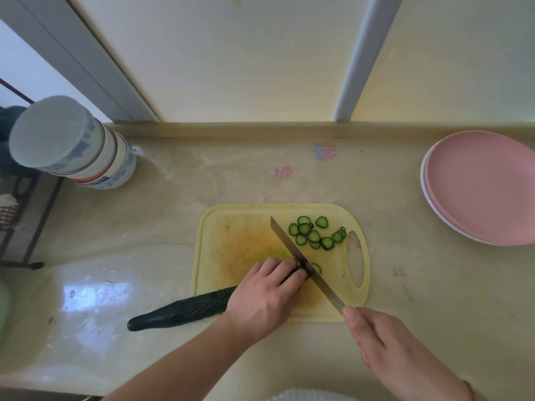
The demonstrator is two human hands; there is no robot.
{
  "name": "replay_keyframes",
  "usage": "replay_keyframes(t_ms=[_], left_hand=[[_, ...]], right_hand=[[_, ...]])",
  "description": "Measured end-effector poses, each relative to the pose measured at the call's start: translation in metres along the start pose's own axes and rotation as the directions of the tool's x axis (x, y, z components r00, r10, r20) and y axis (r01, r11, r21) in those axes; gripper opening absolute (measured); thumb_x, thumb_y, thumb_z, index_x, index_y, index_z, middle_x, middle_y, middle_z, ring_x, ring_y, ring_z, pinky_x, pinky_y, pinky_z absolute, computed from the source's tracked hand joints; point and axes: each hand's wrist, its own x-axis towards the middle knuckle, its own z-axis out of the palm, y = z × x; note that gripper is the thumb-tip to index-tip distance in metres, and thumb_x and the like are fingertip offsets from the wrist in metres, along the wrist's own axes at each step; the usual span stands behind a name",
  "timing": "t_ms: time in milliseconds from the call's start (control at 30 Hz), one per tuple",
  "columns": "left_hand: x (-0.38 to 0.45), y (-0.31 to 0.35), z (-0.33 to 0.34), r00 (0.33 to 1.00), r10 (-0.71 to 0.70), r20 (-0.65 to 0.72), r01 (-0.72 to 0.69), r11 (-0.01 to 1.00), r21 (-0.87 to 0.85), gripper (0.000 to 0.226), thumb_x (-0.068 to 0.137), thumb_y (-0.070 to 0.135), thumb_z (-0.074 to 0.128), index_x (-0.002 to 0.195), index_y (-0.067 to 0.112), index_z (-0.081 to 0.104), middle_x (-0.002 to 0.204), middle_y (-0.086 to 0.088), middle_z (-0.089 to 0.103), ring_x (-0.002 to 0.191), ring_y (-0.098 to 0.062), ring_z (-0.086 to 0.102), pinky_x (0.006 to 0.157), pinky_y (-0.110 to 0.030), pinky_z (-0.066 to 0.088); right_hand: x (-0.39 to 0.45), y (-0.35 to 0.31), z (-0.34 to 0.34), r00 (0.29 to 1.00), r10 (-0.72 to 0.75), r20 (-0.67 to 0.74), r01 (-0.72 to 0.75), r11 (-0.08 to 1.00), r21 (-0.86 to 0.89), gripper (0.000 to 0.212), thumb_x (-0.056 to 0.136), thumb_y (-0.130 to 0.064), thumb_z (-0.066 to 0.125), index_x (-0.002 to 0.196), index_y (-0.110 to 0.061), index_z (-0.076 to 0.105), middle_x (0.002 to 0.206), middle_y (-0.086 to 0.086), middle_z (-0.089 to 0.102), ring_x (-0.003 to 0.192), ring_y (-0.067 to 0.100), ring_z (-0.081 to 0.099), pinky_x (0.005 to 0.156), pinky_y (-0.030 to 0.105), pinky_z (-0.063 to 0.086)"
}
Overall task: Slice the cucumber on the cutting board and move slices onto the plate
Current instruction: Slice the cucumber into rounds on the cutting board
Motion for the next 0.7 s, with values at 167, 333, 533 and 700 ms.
replay_keyframes(t_ms=[167, 333, 533, 700], left_hand=[[0.000, 0.000, -0.001, 1.000, 0.008, 0.006, -0.008, 1.000, 0.007, 0.024, 0.100, 0.021, 0.059, 0.123, 0.016, 0.064, 0.122, -0.003, 0.062, 0.098, -0.025, 0.058, 0.072, -0.039, 0.053], [0.001, 0.001, -0.002, 1.000, -0.012, 0.003, 0.012, 1.000, -0.020, 0.025, 0.100, 0.021, 0.058, 0.123, 0.016, 0.064, 0.121, -0.003, 0.063, 0.099, -0.025, 0.059, 0.074, -0.039, 0.054], [0.001, 0.000, -0.003, 1.000, -0.016, -0.001, 0.016, 0.999, -0.046, 0.023, 0.099, 0.019, 0.057, 0.120, 0.015, 0.066, 0.120, -0.003, 0.063, 0.099, -0.024, 0.058, 0.076, -0.038, 0.053], [0.001, 0.000, -0.003, 1.000, -0.016, -0.016, 0.015, 0.998, -0.062, 0.020, 0.099, 0.017, 0.059, 0.117, 0.013, 0.069, 0.115, -0.003, 0.064, 0.096, -0.024, 0.059, 0.075, -0.037, 0.053]], right_hand=[[0.011, -0.001, 0.006, 0.999, -0.005, 0.045, 0.004, 1.000, 0.031, 0.058, 0.083, -0.070, 0.024, 0.066, -0.018, 0.041, 0.054, -0.004, 0.038, 0.049, 0.007, 0.035, 0.055, 0.034, 0.038], [0.015, 0.003, 0.006, 0.999, -0.007, 0.035, 0.005, 0.999, 0.036, 0.057, 0.085, -0.069, 0.024, 0.066, -0.018, 0.040, 0.053, -0.004, 0.036, 0.048, 0.009, 0.032, 0.053, 0.030, 0.034], [0.013, 0.001, 0.004, 1.000, -0.021, 0.007, 0.020, 1.000, 0.022, 0.059, 0.083, -0.071, 0.023, 0.064, -0.017, 0.040, 0.052, -0.005, 0.036, 0.047, 0.008, 0.033, 0.054, 0.029, 0.034], [0.004, 0.002, 0.004, 1.000, -0.003, 0.008, 0.002, 0.995, 0.100, 0.067, 0.081, -0.080, 0.024, 0.065, -0.016, 0.037, 0.050, -0.006, 0.033, 0.048, 0.009, 0.030, 0.053, 0.033, 0.030]])
